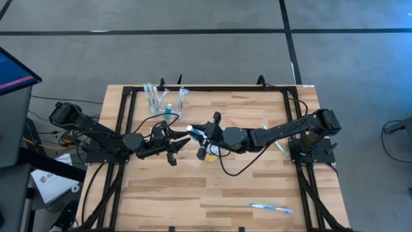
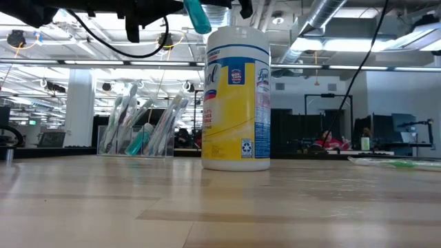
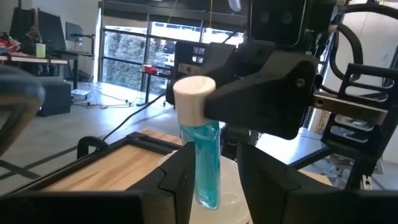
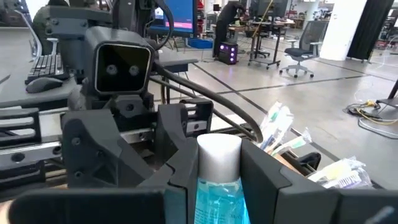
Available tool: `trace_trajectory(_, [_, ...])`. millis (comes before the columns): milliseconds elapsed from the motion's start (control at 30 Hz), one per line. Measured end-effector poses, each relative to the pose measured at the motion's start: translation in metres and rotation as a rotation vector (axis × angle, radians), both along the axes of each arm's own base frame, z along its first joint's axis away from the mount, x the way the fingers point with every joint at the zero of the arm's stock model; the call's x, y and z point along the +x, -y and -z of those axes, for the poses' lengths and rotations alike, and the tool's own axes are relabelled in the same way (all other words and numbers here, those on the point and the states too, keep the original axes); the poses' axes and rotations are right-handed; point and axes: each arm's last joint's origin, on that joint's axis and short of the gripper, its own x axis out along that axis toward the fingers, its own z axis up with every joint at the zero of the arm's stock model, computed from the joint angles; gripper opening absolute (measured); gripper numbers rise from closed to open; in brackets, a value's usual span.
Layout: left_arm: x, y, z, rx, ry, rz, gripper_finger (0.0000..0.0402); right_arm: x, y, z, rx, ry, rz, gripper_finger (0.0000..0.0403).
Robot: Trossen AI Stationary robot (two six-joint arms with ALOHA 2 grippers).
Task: Pick & Place toothbrushing station
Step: Put the mouthwash into the transparent organizer
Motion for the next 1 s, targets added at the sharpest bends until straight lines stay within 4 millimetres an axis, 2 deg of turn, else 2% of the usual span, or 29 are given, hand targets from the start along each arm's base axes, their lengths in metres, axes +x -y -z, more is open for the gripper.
trace_trajectory(267, [0.001, -0.004, 0.002, -0.011, -0.006, -0.024, 0.0114, 0.000, -0.001, -0.006, 0.009, 0.059, -0.004, 0.0080])
trace_trajectory(767, [0.005, -0.015, 0.001, -0.032, 0.031, -0.025, 0.0114, 0.001, -0.001, -0.004, 0.007, 0.047, 0.000, 0.0080])
trace_trajectory(1000, [0.019, -0.019, 0.009, -0.048, 0.033, -0.047, 0.0114, 0.001, 0.002, -0.002, 0.008, 0.036, 0.010, 0.0080])
